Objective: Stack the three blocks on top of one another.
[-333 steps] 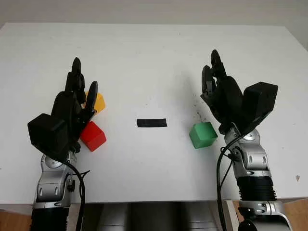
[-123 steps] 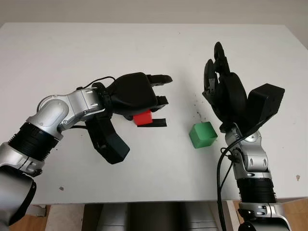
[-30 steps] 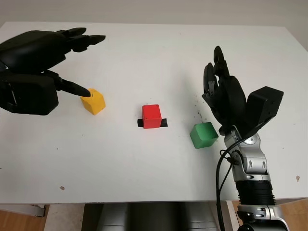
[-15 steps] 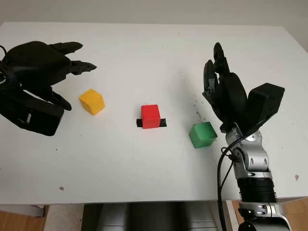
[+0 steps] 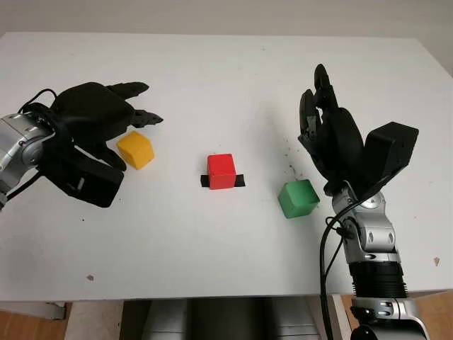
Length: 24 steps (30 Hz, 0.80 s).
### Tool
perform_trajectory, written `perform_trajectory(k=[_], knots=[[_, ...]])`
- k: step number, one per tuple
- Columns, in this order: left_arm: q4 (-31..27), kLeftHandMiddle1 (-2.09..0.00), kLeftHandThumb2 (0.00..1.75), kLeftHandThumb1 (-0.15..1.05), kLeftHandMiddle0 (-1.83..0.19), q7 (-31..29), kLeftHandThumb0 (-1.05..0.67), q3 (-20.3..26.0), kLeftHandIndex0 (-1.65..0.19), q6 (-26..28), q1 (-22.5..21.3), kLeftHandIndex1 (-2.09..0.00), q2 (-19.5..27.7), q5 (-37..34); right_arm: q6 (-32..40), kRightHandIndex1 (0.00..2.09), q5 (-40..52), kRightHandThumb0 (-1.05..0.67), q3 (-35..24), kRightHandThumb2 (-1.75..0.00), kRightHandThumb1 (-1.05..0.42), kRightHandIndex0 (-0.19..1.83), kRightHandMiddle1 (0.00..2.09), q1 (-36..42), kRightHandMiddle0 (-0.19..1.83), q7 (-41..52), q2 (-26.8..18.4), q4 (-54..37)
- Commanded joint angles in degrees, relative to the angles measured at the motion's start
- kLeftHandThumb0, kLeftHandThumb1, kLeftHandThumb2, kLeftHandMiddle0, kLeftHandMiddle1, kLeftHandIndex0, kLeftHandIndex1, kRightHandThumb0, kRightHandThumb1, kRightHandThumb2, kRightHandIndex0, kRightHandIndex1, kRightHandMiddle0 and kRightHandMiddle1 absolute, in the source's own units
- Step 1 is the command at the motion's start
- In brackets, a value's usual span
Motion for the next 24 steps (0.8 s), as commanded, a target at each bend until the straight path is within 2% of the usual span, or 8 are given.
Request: perform_trajectory(k=[1, 7, 14, 24], knots=[[1.2, -0.06, 0.06, 0.86, -0.01, 1.1, -0.60, -0.8, -0.38, -0.5, -1.6, -0.08, -0.3, 0.3, -0.3, 0.00, 0.3, -0.67, -0.5, -0.66, -1.05, -0.19, 0.00, 0.3, -0.19, 0.2, -0.8, -0.9], [4.8, -0.06, 0.06, 0.86, -0.02, 3.8, -0.61, -2.5, -0.42, -1.2, -3.0, -0.08, -1.0, 1.5, -0.7, 0.00, 0.4, -0.67, -0.7, -0.65, -1.05, -0.19, 0.00, 0.3, -0.19, 0.6, -1.1, -0.4], [5.6, -0.07, 0.05, 0.86, -0.07, 9.7, -0.63, -5.6, -0.49, -1.1, -3.7, -0.11, -0.4, 7.4, -0.8, 0.00, 0.4, -0.67, -0.6, -0.66, -1.05, -0.19, 0.00, 0.2, -0.19, 0.6, -1.2, -0.2], [6.4, -0.07, 0.07, 0.90, -0.11, 10.8, -0.68, -7.5, -0.55, -1.3, -4.3, -0.11, -0.8, 9.2, -0.3, 0.00, 0.2, -0.67, -0.5, -0.66, -1.05, -0.19, 0.00, 0.3, -0.19, 0.5, -1.4, -0.6]])
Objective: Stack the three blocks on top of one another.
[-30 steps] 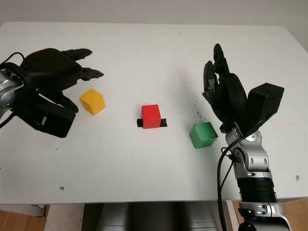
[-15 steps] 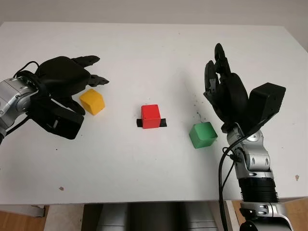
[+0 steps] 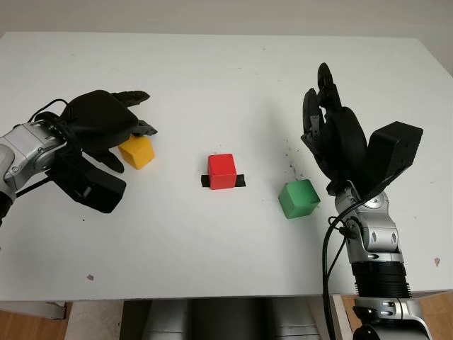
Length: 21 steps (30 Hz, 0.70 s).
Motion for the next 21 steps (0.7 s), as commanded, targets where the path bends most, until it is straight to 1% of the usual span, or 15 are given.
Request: perform_trajectory(k=[1, 3, 9, 10, 11, 12, 14, 15, 21], knots=[[0.7, -0.07, 0.07, 0.91, -0.11, 0.7, -0.68, -0.6, -0.57, -0.4, -1.5, -0.12, -0.2, -0.1, -0.2, 0.00, -0.1, -0.67, -0.3, -0.66, -1.05, -0.19, 0.00, 0.3, -0.19, 0.0, -0.7, -0.6], [1.1, -0.07, 0.06, 0.91, -0.13, 0.5, -0.67, -0.5, -0.59, -0.6, -1.5, -0.13, -0.4, -0.6, -0.3, 0.00, -0.1, -0.67, -0.3, -0.67, -1.05, -0.19, 0.00, 0.4, -0.19, 0.1, -0.8, -0.7], [3.6, -0.08, 0.06, 0.91, -0.18, 1.3, -0.56, -0.4, -0.72, -1.6, -1.8, -0.21, -1.3, -2.3, 0.1, 0.00, -0.2, -0.67, -0.2, -0.68, -1.05, -0.19, 0.00, 0.5, -0.19, -0.2, -0.8, -0.9], [4.1, -0.07, 0.06, 0.91, -0.19, 1.7, -0.55, -0.4, -0.72, -1.8, -1.9, -0.27, -1.3, -2.5, 0.2, 0.00, -0.1, -0.66, -0.2, -0.68, -1.05, -0.19, 0.00, 0.5, -0.19, -0.1, -0.8, -0.9], [4.5, -0.06, 0.05, 0.91, -0.20, 2.2, -0.53, -0.5, -0.65, -2.1, -2.0, -0.47, -1.4, -2.6, 0.3, 0.00, 0.0, -0.66, -0.3, -0.68, -1.05, -0.19, 0.00, 0.5, -0.19, -0.1, -0.8, -0.9], [4.8, -0.06, 0.06, 0.92, -0.22, 2.8, -0.51, -0.7, -0.56, -2.2, -2.1, -0.73, -1.4, -2.4, 0.4, 0.00, 0.0, -0.66, -0.3, -0.68, -1.05, -0.19, 0.00, 0.4, -0.19, -0.1, -0.8, -0.9], [4.5, -0.06, 0.06, 0.94, -0.23, 3.6, -0.49, -0.9, -0.50, -2.2, -2.1, -0.94, -1.2, -1.9, 0.5, 0.00, 0.1, -0.66, -0.3, -0.68, -1.05, -0.19, 0.00, 0.5, -0.19, -0.1, -0.8, -1.1], [4.4, -0.06, 0.06, 0.95, -0.24, 4.2, -0.46, -1.0, -0.48, -2.1, -2.0, -1.02, -1.1, -1.6, 0.5, 0.00, 0.1, -0.66, -0.3, -0.68, -1.05, -0.19, 0.00, 0.5, -0.19, -0.1, -0.7, -1.1], [4.1, -0.08, 0.06, 0.96, -0.31, 9.4, -0.46, -1.9, -0.45, -1.1, -2.4, -1.20, -0.5, 1.3, 0.4, 0.00, 0.4, -0.66, -0.4, -0.67, -1.05, -0.19, 0.00, 0.3, -0.19, -0.2, -0.5, -0.7]])
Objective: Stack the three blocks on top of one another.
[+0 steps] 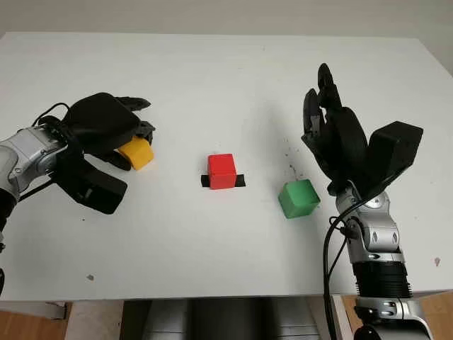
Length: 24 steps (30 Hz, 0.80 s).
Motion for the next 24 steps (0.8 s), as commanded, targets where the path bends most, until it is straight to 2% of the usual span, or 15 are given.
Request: perform_trajectory(k=[1, 7, 11, 13, 16, 20, 24], knots=[[-0.6, -0.08, 0.06, 0.96, -0.32, 2.1, -0.46, -0.6, -0.44, 1.3, -1.5, -1.20, 0.9, 1.7, 0.0, 0.00, 0.2, -0.66, -0.3, -0.67, -1.05, -0.19, 0.00, 0.2, -0.19, 0.0, -0.3, -0.5], [-1.8, -0.08, 0.05, 0.96, -0.35, 6.7, -0.45, -0.4, -0.48, 3.6, -2.2, -1.09, 1.6, 4.6, 0.4, 0.00, 0.7, -0.65, -0.4, -0.68, -1.05, -0.19, 0.00, 0.2, -0.19, -0.1, -0.2, -0.7], [-2.9, -0.06, 0.05, 0.96, -0.34, 5.3, -0.43, 1.7, -0.45, 3.4, -2.1, -1.17, 1.4, 0.9, 0.4, 0.00, 0.8, -0.65, -0.3, -0.69, -1.05, -0.19, 0.00, 0.2, -0.19, 0.0, -0.2, -0.6], [-3.6, -0.06, 0.05, 0.97, -0.33, 2.2, -0.43, 4.1, -0.41, 3.6, -1.2, -1.28, 0.3, -4.5, 0.5, 0.00, 1.1, -0.65, -0.4, -0.68, -1.05, -0.19, 0.00, 0.2, -0.19, 0.0, -0.1, -0.5], [-6.3, -0.03, 0.06, 0.99, -0.27, -6.5, -0.41, 8.7, -0.32, 6.0, 1.0, -1.39, -2.0, -16.0, 0.6, 0.00, 1.2, -0.65, -0.3, -0.68, -1.05, -0.19, 0.00, 0.2, -0.19, -0.1, -0.1, -0.5], [-12.2, -0.02, 0.06, 1.00, -0.21, -17.1, -0.42, 13.6, -0.30, 13.1, 3.9, -1.42, -5.2, -28.1, 0.6, 0.00, 1.4, -0.65, -0.3, -0.68, -1.05, -0.19, 0.00, 0.2, -0.19, 0.1, -0.1, -0.6], [-16.6, -0.03, 0.05, 0.99, -0.18, -23.9, -0.41, 18.0, -0.29, 20.2, 5.9, -1.46, -9.2, -38.5, 1.5, 0.00, 1.6, -0.66, -0.3, -0.66, -1.05, -0.19, 0.00, 0.2, -0.19, -0.1, -0.1, -1.0]])
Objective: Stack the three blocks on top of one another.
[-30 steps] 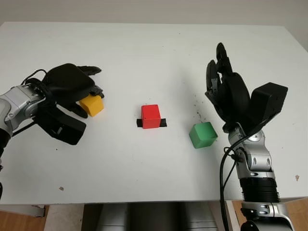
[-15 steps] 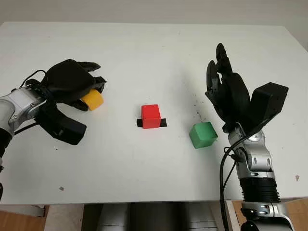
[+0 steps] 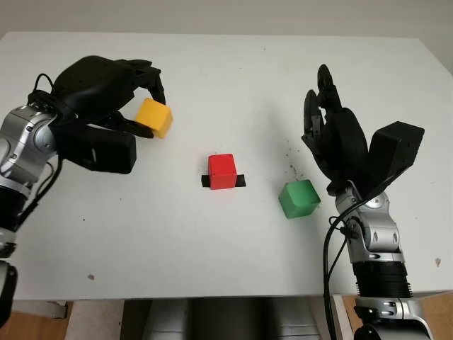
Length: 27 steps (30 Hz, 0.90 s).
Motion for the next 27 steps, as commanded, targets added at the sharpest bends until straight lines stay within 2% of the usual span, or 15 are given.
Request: perform_trajectory(k=[1, 4, 13, 18, 22, 27], knots=[[-2.5, -0.04, 0.05, 0.99, -0.18, -2.0, -0.41, 2.6, -0.29, 2.0, 0.7, -1.46, -1.2, -3.5, 0.4, 0.00, 0.2, -0.66, -0.3, -0.66, -1.05, -0.19, 0.00, 0.3, -0.19, 0.0, -0.3, -1.2], [-4.6, -0.04, 0.06, 1.00, -0.16, -5.9, -0.43, 3.6, -0.29, 4.9, 1.2, -1.43, -2.3, -7.5, 0.4, 0.00, 0.1, -0.67, -0.3, -0.66, -1.05, -0.19, 0.00, 0.3, -0.19, 0.1, -0.3, -1.3], [-9.8, -0.05, 0.05, 1.00, -0.15, -11.5, -0.44, 5.9, -0.30, 10.5, 3.4, -1.47, -5.1, -15.4, 1.0, 0.00, 0.0, -0.66, -0.3, -0.67, -1.05, -0.19, 0.00, 0.2, -0.19, -0.5, -0.1, -1.7], [-13.5, -0.05, 0.05, 0.99, -0.15, -13.6, -0.47, 6.8, -0.31, 17.3, 5.2, -1.57, -7.2, -19.3, 1.4, 0.00, 0.3, -0.66, -0.2, -0.64, -1.05, -0.19, 0.00, 0.2, -0.19, -0.8, 0.2, -1.9], [-17.9, -0.06, 0.05, 0.98, -0.16, -15.0, -0.47, 6.1, -0.33, 23.7, 5.3, -1.64, -8.0, -19.9, 1.2, 0.00, 0.1, -0.65, 0.1, -0.66, -1.05, -0.19, 0.00, 0.0, -0.19, -0.3, -0.1, -1.6], [-25.4, -0.06, 0.05, 0.98, -0.18, -14.0, -0.48, 5.4, -0.35, 35.9, 4.8, -1.68, -10.6, -19.4, 1.1, 0.00, 0.1, -0.64, 0.4, -0.67, -1.05, -0.19, 0.00, 0.0, -0.19, -0.5, 0.3, -1.7]])
